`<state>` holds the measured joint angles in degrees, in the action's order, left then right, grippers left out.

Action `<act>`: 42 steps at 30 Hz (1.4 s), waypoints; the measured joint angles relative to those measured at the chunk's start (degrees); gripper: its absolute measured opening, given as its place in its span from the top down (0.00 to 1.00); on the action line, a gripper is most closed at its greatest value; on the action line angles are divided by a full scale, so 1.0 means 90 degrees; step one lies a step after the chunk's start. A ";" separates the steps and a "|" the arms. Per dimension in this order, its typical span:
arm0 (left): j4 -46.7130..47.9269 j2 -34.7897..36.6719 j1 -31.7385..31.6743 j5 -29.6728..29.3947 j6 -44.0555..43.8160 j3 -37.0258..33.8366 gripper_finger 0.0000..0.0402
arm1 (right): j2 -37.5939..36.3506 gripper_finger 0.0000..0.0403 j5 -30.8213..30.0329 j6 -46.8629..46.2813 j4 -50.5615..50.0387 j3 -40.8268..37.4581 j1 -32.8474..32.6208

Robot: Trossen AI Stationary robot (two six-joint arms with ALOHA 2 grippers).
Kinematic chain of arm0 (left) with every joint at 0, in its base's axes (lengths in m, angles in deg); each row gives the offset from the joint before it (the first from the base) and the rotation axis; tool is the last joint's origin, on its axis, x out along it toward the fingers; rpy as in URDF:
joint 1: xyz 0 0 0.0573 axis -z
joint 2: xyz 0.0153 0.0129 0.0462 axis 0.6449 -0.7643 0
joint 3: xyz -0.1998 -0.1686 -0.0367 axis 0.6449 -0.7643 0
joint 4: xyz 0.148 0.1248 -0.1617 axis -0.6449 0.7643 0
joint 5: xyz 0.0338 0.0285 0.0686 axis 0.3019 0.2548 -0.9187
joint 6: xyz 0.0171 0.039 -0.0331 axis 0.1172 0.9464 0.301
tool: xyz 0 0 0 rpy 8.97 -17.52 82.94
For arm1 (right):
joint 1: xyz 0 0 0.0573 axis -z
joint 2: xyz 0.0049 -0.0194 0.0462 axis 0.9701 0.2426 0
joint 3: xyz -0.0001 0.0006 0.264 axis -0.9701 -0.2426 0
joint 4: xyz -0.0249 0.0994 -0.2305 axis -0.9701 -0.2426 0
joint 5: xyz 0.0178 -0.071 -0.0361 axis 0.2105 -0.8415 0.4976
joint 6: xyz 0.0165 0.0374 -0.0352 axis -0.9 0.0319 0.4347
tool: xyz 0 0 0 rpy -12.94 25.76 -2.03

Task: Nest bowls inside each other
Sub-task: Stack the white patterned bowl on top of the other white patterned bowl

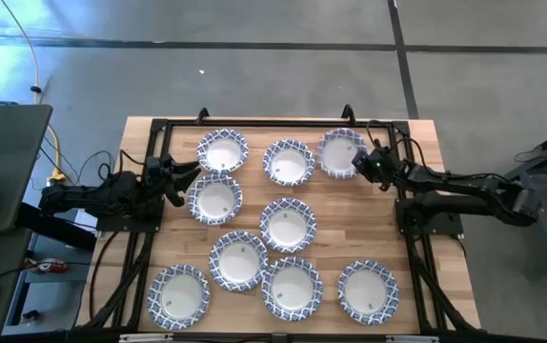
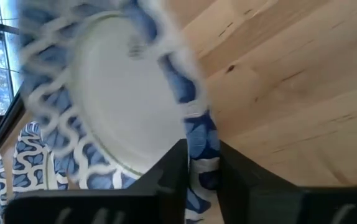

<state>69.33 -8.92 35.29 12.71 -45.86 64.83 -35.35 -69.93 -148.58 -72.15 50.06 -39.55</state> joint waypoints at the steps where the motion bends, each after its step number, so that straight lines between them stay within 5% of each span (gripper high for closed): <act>1: 0.0000 0.0002 0.0000 0.0000 0.0002 0.0000 0.64 | 0.0000 0.89 0.0003 0.0013 0.0008 0.0000 0.0000; 42: 0.0002 0.0002 0.0002 0.0000 0.0046 0.0000 0.64 | -0.0501 0.91 0.0482 0.0117 0.0710 0.0005 0.0336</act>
<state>69.35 -8.90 35.31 12.71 -45.44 64.83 -39.86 -65.59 -147.53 -65.76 50.11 -36.53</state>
